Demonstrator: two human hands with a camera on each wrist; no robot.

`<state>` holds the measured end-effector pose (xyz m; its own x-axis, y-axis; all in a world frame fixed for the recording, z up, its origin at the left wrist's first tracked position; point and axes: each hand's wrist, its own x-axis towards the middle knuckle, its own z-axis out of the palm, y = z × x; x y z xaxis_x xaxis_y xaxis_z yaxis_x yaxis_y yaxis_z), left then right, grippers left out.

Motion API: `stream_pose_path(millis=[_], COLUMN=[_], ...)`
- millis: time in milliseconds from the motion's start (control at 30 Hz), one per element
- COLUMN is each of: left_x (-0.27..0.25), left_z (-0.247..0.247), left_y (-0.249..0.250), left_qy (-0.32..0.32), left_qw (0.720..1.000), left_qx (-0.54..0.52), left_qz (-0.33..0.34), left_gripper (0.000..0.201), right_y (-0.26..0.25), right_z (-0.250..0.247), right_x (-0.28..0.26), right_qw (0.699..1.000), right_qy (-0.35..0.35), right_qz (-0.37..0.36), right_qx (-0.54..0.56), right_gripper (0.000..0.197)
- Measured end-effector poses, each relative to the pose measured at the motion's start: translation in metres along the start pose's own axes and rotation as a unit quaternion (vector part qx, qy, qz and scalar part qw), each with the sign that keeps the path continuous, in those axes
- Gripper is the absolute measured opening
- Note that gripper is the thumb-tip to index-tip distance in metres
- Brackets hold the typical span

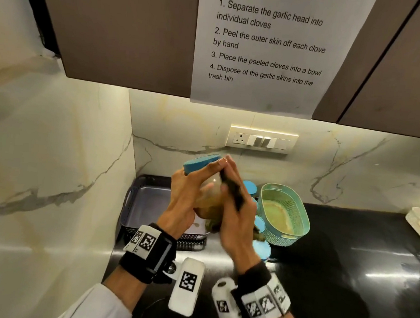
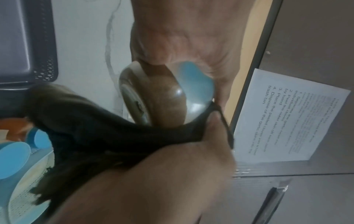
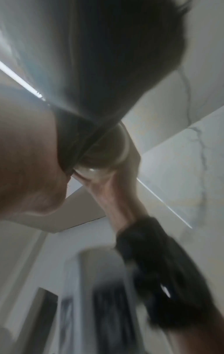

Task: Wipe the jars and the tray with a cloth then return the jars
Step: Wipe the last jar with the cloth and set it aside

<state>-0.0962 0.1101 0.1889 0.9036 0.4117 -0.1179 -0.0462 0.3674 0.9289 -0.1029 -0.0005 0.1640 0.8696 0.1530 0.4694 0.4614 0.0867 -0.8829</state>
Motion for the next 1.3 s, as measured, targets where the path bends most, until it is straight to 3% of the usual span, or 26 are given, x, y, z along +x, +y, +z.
stream_pose_path(millis=[67, 133, 200, 300, 367, 467, 533, 633, 700, 767, 900, 933, 1033, 1100, 1167, 1233, 1300], left_x=[-0.005, -0.007, -0.006, 0.000, -0.002, -0.009, -0.010, -0.004, 0.000, 0.002, 0.000, 0.001, 0.006, 0.008, 0.010, 0.009, 0.008], left_z=[0.003, 0.005, 0.004, -0.005, -0.006, 0.002, 0.007, 0.004, -0.002, -0.004, 0.004, 0.005, 0.002, -0.001, -0.004, -0.003, 0.001], left_y=[0.000, 0.001, 0.005, 0.005, 0.001, -0.004, -0.001, 0.003, -0.001, -0.005, -0.009, -0.009, -0.005, -0.004, -0.006, -0.009, -0.013], left_qy=[-0.006, -0.015, -0.019, -0.001, 0.002, 0.004, 0.000, 0.002, 0.008, 0.016, 0.020, 0.018, 0.006, 0.007, 0.024, 0.032, 0.027], left_qw=[1.000, 1.000, 0.999, 0.999, 0.999, 0.999, 0.999, 0.999, 0.999, 0.999, 0.999, 0.999, 0.999, 0.999, 0.998, 0.998, 0.997], left_qx=[-0.002, -0.007, -0.006, -0.024, -0.021, -0.011, -0.003, -0.012, -0.022, -0.025, -0.007, -0.005, 0.000, -0.006, -0.012, -0.006, 0.008], left_qz=[0.006, 0.020, 0.030, 0.032, 0.033, 0.043, 0.054, 0.048, 0.035, 0.031, 0.046, 0.049, 0.050, 0.051, 0.051, 0.062, 0.072], left_gripper=[0.045, 0.043, 0.051, 0.062, 0.066, 0.060, 0.061, 0.062, 0.058, 0.057, 0.066, 0.070, 0.070, 0.060, 0.065, 0.082, 0.091], right_y=[-0.009, -0.018, -0.020, -0.005, 0.005, -0.008, -0.013, -0.006, 0.006, 0.013, 0.004, 0.001, 0.000, 0.008, 0.016, 0.015, 0.009], right_z=[-0.006, -0.006, 0.003, 0.011, 0.007, -0.002, -0.003, 0.003, 0.002, 0.000, -0.009, -0.009, 0.002, 0.007, 0.007, 0.002, -0.004], right_x=[0.025, 0.030, 0.012, -0.017, -0.003, 0.031, 0.034, 0.009, -0.008, -0.005, 0.032, 0.035, 0.017, -0.001, 0.002, 0.025, 0.045], right_qw=[0.986, 0.980, 0.991, 0.999, 1.000, 0.981, 0.974, 0.991, 0.998, 0.999, 0.975, 0.972, 0.991, 0.999, 0.999, 0.995, 0.979], right_qy=[0.036, 0.046, 0.052, 0.019, -0.009, 0.017, 0.029, 0.050, 0.012, -0.019, 0.004, 0.013, 0.035, 0.002, -0.031, -0.035, -0.030], right_qz=[0.148, 0.183, 0.116, -0.022, -0.026, 0.178, 0.217, 0.116, 0.043, 0.027, 0.215, 0.229, 0.126, 0.034, 0.008, 0.092, 0.202], right_qx=[0.072, 0.060, 0.046, 0.016, 0.011, 0.072, 0.051, 0.053, 0.041, 0.027, 0.062, 0.053, 0.039, 0.027, 0.012, 0.013, 0.028], right_gripper=[0.034, 0.028, 0.028, 0.044, 0.040, 0.026, 0.026, 0.034, 0.045, 0.045, 0.041, 0.039, 0.035, 0.051, 0.046, 0.038, 0.041])
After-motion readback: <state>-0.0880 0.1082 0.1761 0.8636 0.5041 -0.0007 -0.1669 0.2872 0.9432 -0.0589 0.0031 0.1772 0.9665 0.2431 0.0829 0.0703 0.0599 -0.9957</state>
